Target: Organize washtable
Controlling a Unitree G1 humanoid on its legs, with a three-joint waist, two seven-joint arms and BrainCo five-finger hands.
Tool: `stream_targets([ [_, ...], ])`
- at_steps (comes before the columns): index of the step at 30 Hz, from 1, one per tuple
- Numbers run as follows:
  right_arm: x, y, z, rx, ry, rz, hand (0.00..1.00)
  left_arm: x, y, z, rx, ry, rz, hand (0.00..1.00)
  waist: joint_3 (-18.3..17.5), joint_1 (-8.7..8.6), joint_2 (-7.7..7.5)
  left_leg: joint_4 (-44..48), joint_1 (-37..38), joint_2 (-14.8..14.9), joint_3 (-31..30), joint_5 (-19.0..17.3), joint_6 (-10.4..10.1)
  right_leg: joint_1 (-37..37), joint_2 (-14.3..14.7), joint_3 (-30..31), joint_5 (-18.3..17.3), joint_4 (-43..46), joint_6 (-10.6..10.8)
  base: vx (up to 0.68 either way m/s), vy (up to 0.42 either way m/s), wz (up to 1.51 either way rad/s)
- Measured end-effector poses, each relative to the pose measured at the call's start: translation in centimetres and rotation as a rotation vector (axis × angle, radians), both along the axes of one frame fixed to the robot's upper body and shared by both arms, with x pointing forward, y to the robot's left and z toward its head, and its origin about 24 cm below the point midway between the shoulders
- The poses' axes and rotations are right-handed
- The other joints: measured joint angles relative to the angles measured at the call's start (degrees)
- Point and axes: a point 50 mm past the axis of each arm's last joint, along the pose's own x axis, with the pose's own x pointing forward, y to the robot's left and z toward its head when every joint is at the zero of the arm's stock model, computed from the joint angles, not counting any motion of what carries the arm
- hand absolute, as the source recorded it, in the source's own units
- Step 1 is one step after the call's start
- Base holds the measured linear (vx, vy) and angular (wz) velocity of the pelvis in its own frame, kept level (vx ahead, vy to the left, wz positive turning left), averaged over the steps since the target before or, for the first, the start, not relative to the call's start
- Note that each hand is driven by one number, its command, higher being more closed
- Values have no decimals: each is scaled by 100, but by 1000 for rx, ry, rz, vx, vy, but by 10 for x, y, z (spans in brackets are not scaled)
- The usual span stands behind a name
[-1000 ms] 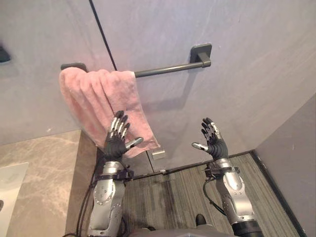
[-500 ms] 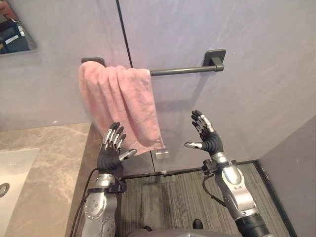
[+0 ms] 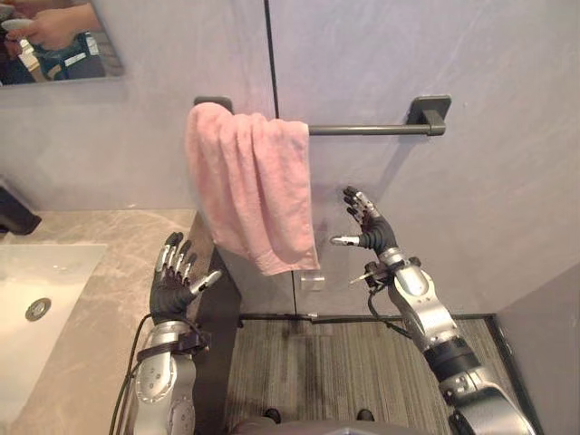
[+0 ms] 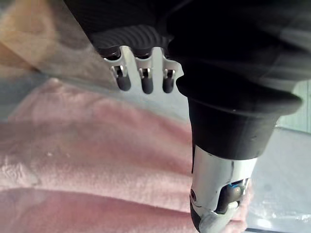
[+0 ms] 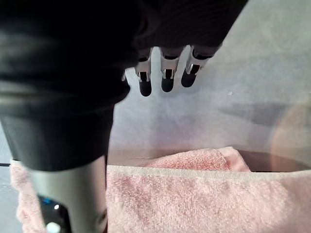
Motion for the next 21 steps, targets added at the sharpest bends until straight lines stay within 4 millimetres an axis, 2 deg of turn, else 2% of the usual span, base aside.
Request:
stream_targets([
  [5, 25, 0, 14, -3, 10, -32, 0, 13, 16, 18, 21, -75, 83, 0, 121, 113, 39, 11, -129, 23, -61, 25, -17, -45, 19, -58, 27, -22, -22, -28, -14, 7],
  [9, 43, -8, 30, -29, 2, -87, 0, 20, 15, 28, 16, -129, 97, 0, 274, 229, 49, 35, -282, 37, -132, 55, -30, -137, 37, -122, 74, -61, -42, -4, -13, 8],
  [12, 48, -4, 41, -36, -24, -75, 0, 21, 14, 31, 16, -146, 96, 0, 327, 282, 38, 57, -387, 47, -143, 100, -44, -259, 43, -163, 101, -73, -54, 12, -13, 6],
  [15, 49, 2, 44, -32, -30, -58, 0, 24, 11, 34, 14, -160, 82, 0, 431, 302, 39, 80, -409, 51, -142, 98, -44, -263, 49, -161, 126, -92, -63, 6, -3, -2],
  [21, 54, 25, 59, -1, -55, 8, 0, 25, 3, 39, 9, -185, 49, 0, 465, 376, 66, 171, -595, 90, -159, 98, -49, -304, 91, -184, 276, -274, -93, -32, -14, 2],
])
